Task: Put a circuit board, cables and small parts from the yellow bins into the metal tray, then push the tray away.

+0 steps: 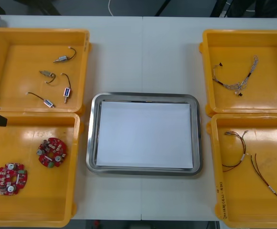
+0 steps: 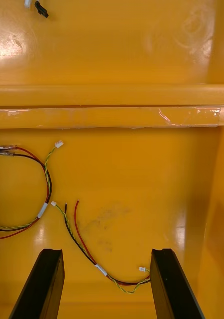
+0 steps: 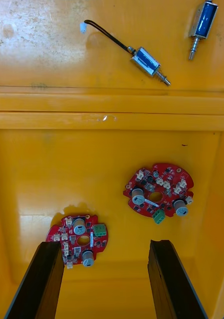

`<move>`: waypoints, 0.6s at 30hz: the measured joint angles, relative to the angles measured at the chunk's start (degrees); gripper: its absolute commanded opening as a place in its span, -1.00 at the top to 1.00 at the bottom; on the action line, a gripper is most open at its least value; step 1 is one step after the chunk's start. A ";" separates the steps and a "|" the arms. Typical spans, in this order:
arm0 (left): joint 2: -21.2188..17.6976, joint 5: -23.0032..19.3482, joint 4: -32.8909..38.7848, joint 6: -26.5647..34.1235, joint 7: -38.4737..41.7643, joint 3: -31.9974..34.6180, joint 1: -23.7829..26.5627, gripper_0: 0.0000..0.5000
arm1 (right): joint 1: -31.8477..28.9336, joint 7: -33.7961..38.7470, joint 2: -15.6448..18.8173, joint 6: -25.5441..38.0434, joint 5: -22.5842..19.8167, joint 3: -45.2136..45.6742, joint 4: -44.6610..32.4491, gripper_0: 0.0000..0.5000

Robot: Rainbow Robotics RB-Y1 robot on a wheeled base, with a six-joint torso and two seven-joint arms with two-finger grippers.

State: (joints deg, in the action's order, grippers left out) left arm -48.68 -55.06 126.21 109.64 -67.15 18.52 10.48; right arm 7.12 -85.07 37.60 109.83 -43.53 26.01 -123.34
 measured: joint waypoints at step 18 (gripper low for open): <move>0.00 0.00 0.00 0.00 0.00 0.00 0.00 -1.00 | 0.00 0.00 0.00 0.00 0.00 0.00 0.00 -1.00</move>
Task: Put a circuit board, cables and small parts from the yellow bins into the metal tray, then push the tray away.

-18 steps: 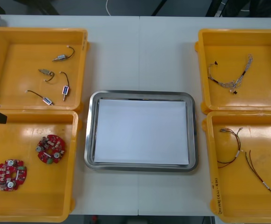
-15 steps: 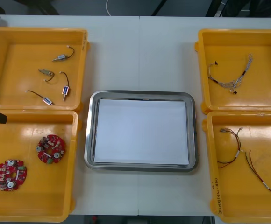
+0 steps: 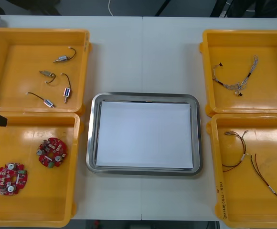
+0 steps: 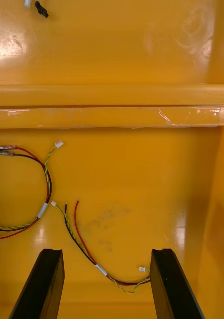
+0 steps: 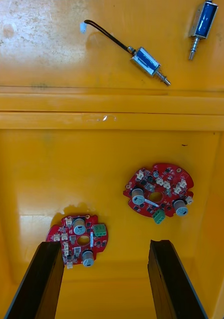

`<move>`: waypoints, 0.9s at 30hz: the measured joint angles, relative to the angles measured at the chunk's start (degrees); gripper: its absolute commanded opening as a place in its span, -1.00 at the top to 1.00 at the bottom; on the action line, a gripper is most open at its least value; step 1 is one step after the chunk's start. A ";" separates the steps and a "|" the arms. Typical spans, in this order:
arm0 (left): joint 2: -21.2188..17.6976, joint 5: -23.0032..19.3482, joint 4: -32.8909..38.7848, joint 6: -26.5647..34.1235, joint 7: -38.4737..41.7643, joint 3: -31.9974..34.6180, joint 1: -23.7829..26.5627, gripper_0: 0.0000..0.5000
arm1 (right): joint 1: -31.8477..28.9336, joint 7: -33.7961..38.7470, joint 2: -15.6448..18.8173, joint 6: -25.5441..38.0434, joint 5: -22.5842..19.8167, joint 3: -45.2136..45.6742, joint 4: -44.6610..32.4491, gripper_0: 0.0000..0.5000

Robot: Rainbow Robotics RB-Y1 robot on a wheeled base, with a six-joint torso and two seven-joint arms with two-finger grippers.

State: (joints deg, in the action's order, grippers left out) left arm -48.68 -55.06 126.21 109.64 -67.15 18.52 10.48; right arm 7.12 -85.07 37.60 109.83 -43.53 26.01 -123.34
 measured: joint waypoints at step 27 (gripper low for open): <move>0.00 0.00 0.00 0.00 0.00 0.00 0.00 -1.00 | 0.00 0.00 0.00 0.00 0.00 0.00 0.00 -1.00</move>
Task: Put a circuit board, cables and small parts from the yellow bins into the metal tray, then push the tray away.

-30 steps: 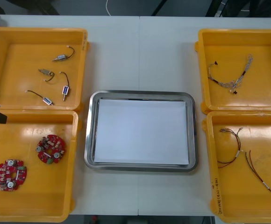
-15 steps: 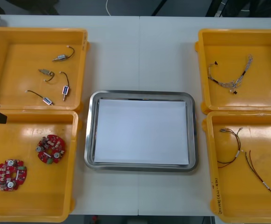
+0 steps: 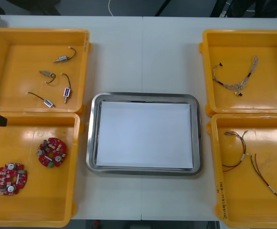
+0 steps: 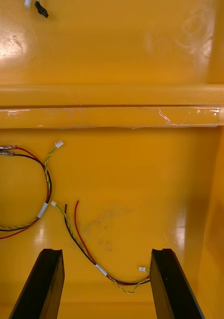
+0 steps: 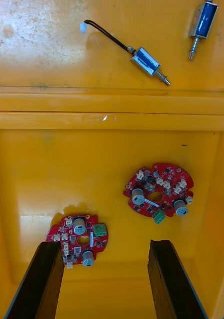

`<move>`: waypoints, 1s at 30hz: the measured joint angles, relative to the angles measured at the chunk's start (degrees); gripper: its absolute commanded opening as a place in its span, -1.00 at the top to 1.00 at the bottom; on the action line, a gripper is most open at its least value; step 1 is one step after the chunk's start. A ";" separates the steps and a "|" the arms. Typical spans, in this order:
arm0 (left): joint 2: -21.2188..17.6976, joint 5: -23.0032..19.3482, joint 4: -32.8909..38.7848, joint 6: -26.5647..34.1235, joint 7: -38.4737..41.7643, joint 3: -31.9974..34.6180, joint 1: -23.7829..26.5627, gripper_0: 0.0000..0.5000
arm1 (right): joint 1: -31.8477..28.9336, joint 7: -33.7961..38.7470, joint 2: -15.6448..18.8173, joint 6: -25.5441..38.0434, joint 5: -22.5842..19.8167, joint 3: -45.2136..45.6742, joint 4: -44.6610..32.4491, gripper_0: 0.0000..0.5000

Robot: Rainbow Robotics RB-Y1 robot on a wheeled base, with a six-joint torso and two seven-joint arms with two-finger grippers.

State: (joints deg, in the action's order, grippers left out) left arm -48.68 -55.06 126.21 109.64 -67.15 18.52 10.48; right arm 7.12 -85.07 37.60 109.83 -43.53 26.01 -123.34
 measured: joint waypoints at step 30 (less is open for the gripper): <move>0.00 0.00 0.00 0.00 0.00 0.00 0.00 -1.00 | 0.00 0.00 0.00 0.00 0.00 0.00 0.00 -1.00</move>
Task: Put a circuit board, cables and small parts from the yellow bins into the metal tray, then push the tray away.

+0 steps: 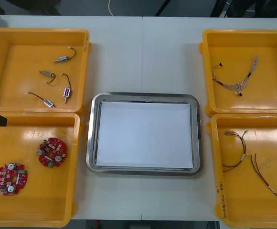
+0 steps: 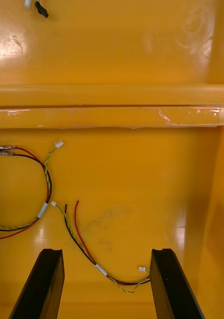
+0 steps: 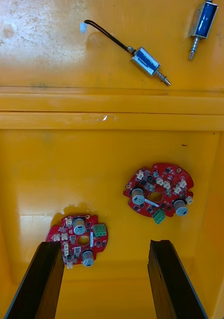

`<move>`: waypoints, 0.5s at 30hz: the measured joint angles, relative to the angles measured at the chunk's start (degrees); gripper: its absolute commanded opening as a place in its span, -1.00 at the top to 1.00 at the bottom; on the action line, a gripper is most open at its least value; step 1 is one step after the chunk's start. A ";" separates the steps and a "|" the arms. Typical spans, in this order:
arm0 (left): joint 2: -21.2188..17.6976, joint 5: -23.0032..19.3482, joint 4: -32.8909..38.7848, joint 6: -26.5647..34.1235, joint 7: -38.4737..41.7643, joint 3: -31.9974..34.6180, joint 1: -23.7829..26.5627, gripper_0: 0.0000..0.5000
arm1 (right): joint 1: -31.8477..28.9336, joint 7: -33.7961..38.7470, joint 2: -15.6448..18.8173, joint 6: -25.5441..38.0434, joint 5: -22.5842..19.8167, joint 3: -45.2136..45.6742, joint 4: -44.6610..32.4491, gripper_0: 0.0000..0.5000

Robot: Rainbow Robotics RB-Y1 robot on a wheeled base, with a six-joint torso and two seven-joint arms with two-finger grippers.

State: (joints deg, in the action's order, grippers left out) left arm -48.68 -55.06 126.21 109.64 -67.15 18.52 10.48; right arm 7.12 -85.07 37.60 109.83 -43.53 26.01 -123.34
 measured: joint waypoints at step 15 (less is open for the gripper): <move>0.00 0.00 0.00 0.00 0.00 0.00 0.00 -1.00 | 0.00 0.00 0.00 0.00 0.00 0.00 0.00 -1.00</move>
State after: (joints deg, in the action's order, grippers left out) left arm -48.68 -55.06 126.21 109.64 -67.15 18.52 10.48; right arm 7.12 -85.07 37.60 109.83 -43.53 26.01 -123.34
